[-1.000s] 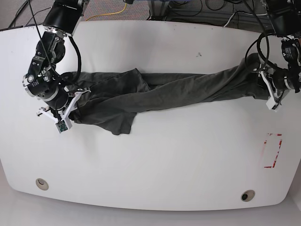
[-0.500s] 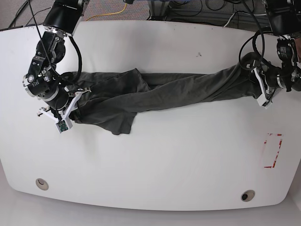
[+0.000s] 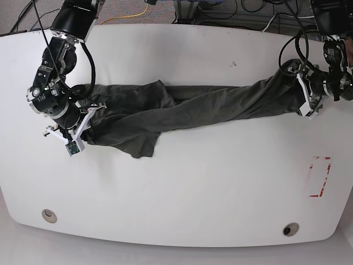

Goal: Layout the t-shirt on the table in an organized manner, then fold the t-shirt properly
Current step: 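Lift the held shirt ends with both grippers, raising the shirt off the table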

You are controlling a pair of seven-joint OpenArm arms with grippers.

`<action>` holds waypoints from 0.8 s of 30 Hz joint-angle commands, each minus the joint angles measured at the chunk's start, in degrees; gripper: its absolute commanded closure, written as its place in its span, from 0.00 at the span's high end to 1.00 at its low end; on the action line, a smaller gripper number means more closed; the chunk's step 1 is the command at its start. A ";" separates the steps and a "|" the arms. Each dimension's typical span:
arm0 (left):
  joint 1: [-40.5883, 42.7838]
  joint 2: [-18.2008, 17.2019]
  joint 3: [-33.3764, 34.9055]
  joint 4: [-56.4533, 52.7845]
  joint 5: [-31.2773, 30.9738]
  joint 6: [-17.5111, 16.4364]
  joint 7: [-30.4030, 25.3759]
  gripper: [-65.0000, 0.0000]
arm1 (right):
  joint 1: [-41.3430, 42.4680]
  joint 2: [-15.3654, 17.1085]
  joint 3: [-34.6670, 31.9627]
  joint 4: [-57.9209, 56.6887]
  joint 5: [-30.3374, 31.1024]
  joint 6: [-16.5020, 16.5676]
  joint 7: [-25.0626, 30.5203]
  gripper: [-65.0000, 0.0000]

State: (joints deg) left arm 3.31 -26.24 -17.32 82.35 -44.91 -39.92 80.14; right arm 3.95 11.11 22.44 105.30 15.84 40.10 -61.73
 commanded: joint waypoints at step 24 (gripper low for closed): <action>-1.77 -2.29 -4.70 17.48 -0.77 -0.08 -0.14 0.03 | 1.02 0.71 0.20 1.12 0.65 -0.10 1.30 0.10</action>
State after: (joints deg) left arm 2.96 -26.96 -20.86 98.76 -45.58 -39.94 80.14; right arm 3.95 11.14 22.44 105.30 15.84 40.10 -61.73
